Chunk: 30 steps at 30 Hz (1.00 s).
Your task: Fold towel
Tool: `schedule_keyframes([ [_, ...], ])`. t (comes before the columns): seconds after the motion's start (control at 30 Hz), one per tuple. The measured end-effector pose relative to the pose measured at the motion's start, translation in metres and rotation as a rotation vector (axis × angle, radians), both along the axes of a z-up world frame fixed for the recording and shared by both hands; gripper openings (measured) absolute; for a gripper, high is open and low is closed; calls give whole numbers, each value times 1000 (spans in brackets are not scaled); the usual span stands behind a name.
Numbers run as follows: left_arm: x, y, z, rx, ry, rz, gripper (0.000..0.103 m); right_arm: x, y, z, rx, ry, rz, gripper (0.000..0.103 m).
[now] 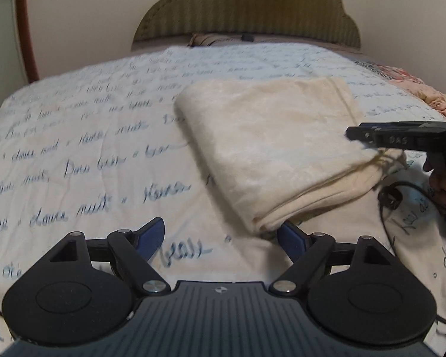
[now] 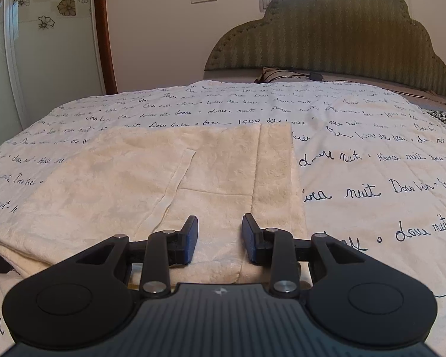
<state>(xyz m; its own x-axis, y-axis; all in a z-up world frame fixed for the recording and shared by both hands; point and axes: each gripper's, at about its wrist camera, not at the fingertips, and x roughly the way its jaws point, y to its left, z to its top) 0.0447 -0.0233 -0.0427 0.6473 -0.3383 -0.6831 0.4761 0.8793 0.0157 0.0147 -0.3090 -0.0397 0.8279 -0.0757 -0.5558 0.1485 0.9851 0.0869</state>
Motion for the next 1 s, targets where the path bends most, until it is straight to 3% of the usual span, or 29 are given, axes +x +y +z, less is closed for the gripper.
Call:
schedule_keyframes([
  [0.07, -5, 8, 4, 3, -12, -7, 78, 0, 0, 1, 1, 5, 4, 31],
  [0.1, -7, 13, 10, -29, -16, -22, 75, 0, -1, 3, 3, 11, 10, 32],
  [0.27, 11, 23, 45, -192, -65, -40, 83, 6, -18, 29, 71, 6, 44, 36],
  [0.43, 67, -11, 62, -280, -93, -46, 90, 48, -21, 60, -47, -10, 108, 36],
  [0.63, 138, -70, 48, -255, -31, -52, 91, 113, -25, 47, -127, 102, 170, 35],
  [0.7, 154, -86, 33, -204, 11, -60, 90, 124, -27, 30, -187, 156, 154, 35],
  [0.77, 165, -99, 13, -100, 35, -46, 87, 123, -38, 22, -138, 156, 142, 36],
  [0.8, 158, -99, 10, -62, -6, -47, 87, 118, -43, 24, -104, 143, 133, 36],
  [0.9, 137, -86, 19, -69, -78, -63, 90, 91, -57, 34, -44, 92, 90, 47],
  [0.93, 132, -80, 21, -83, -81, -65, 91, 83, -66, 36, 7, 90, 88, 55],
  [1.0, 123, -65, 23, -105, -63, -53, 92, 69, -86, 34, 125, 103, 79, 56],
])
